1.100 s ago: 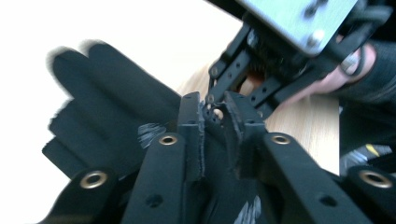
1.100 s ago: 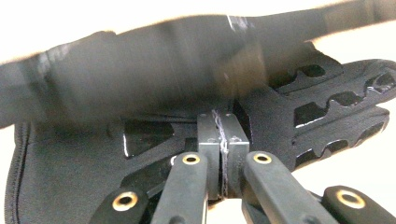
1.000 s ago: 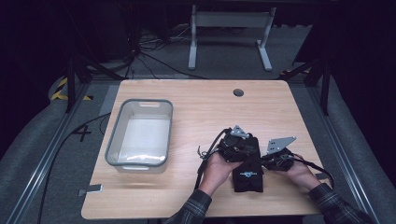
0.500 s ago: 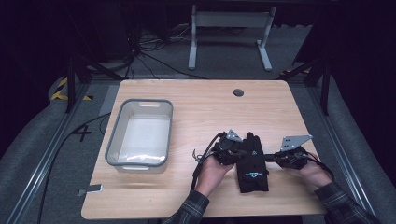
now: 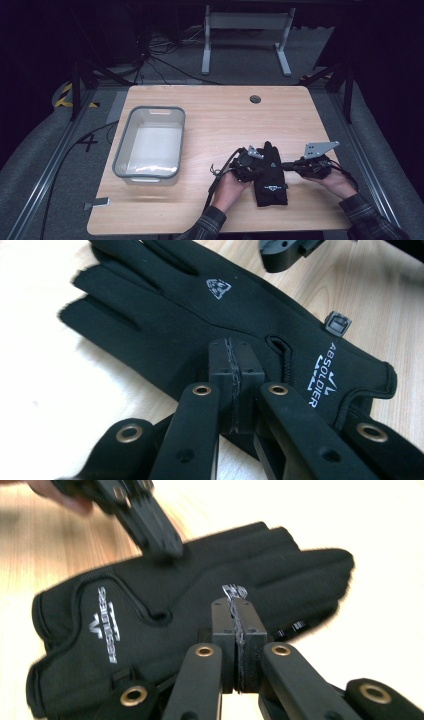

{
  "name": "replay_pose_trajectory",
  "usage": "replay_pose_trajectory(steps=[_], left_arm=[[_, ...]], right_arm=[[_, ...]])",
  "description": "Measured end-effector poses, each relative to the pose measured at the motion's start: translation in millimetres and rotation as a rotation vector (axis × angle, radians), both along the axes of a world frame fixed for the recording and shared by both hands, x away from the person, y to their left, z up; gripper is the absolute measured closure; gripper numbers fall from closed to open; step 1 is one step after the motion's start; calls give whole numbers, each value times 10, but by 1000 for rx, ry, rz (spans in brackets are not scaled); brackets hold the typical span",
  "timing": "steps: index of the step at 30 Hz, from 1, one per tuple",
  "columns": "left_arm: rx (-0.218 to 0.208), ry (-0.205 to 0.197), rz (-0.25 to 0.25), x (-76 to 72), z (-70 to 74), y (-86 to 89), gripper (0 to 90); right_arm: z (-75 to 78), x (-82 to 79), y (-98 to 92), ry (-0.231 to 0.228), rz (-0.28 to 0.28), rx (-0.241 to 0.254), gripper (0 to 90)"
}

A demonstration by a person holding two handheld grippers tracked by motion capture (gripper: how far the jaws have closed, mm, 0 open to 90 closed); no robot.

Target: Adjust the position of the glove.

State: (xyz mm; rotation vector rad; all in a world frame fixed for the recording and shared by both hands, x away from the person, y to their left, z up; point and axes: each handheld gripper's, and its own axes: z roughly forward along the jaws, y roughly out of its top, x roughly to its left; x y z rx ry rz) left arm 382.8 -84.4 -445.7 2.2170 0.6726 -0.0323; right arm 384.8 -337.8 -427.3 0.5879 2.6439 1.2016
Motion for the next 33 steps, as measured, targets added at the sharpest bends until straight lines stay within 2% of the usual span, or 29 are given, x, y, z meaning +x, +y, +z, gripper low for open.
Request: replay_pose_trajectory(steps=[2, 7, 9, 14, 19, 22, 27, 29, 33], left_arm=[[13, 3, -1, 2, -41, -23, 896], [16, 26, -3, 26, -104, -37, 898], [17, 24, -4, 28, -117, -44, 899], [41, 15, 1, 32, -106, -38, 900], [71, -12, 17, 80, -85, 19, 900], [71, -9, 29, 124, -85, 70, 900], [90, -24, 38, 176, -72, 129, 900], [86, -16, 44, 190, -74, 155, 900], [87, -27, 46, 215, -78, 161, 900]], right_arm=[[-27, 27, 54, 6, 9, -4, 900], [-194, 72, 134, 32, 18, -106, 900], [-216, 62, 156, 29, 21, -113, 900], [-219, 36, 163, 40, 34, -112, 900], [-225, 5, 212, 49, 54, -104, 900], [-239, -12, 264, 64, 70, -84, 900], [-241, -62, 400, 61, 94, -87, 900], [-253, -73, 439, 71, 105, -71, 900], [-253, -99, 507, 72, 121, -73, 900]])
